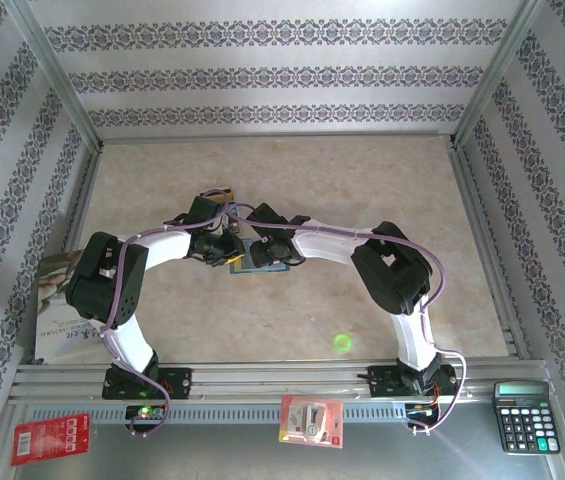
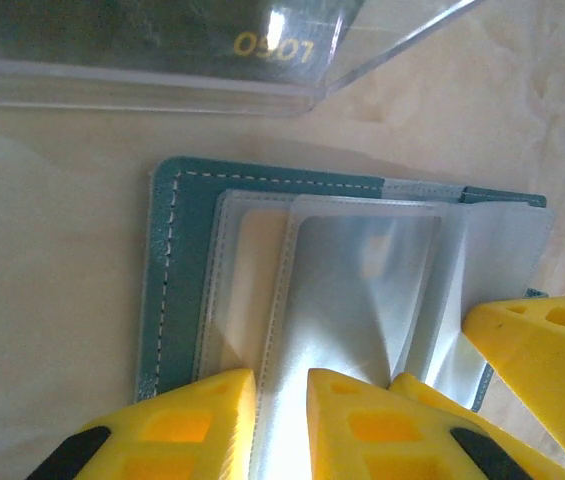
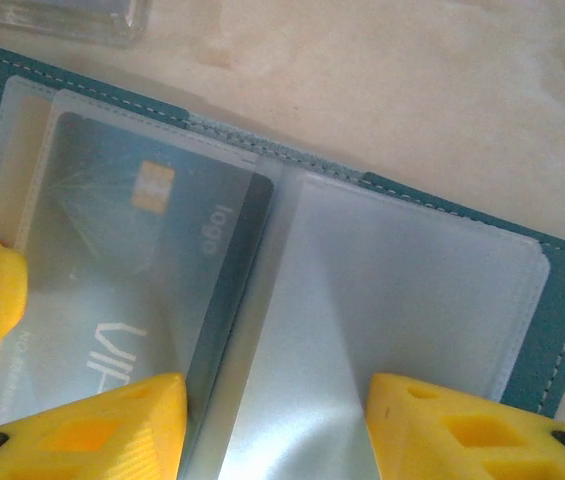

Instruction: Take the credit cards out of the card holder

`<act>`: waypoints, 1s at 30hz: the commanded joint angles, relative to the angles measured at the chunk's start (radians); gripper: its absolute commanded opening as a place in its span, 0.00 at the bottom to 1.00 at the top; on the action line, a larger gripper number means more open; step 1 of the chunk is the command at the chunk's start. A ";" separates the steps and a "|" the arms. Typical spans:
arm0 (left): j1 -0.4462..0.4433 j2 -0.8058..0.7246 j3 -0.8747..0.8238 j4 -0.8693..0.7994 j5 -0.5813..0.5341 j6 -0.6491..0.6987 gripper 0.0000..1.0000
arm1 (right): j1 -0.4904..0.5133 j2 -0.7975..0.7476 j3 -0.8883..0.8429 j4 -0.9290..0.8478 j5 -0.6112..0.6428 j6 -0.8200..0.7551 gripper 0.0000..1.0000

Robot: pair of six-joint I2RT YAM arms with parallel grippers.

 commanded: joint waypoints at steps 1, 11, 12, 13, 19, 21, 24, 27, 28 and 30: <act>-0.012 0.016 -0.006 -0.026 -0.034 0.002 0.21 | -0.023 0.026 -0.049 -0.078 -0.051 0.029 0.53; -0.010 0.020 -0.026 -0.036 -0.053 0.013 0.22 | -0.053 -0.025 0.003 -0.091 -0.129 0.023 0.54; -0.010 0.021 -0.026 -0.035 -0.052 0.011 0.22 | -0.053 -0.021 0.008 -0.095 -0.125 0.029 0.54; -0.010 0.022 -0.027 -0.032 -0.051 0.010 0.22 | -0.053 -0.017 0.013 -0.100 -0.121 0.035 0.54; -0.009 0.022 -0.030 -0.025 -0.047 0.007 0.22 | -0.047 0.028 0.055 -0.135 -0.068 0.062 0.55; -0.010 0.022 -0.030 -0.022 -0.042 0.005 0.22 | -0.045 0.056 0.071 -0.148 -0.059 0.062 0.55; -0.010 0.019 -0.028 -0.017 -0.031 0.001 0.22 | -0.040 0.088 0.081 -0.157 -0.051 0.059 0.55; -0.011 0.013 -0.025 -0.014 -0.021 -0.003 0.22 | -0.033 0.111 0.085 -0.175 -0.031 0.052 0.55; -0.011 0.007 -0.023 -0.015 -0.020 -0.005 0.22 | -0.030 0.117 0.084 -0.180 -0.023 0.052 0.55; -0.010 -0.009 -0.019 -0.018 -0.021 -0.005 0.22 | -0.027 0.124 0.076 -0.190 0.006 0.050 0.53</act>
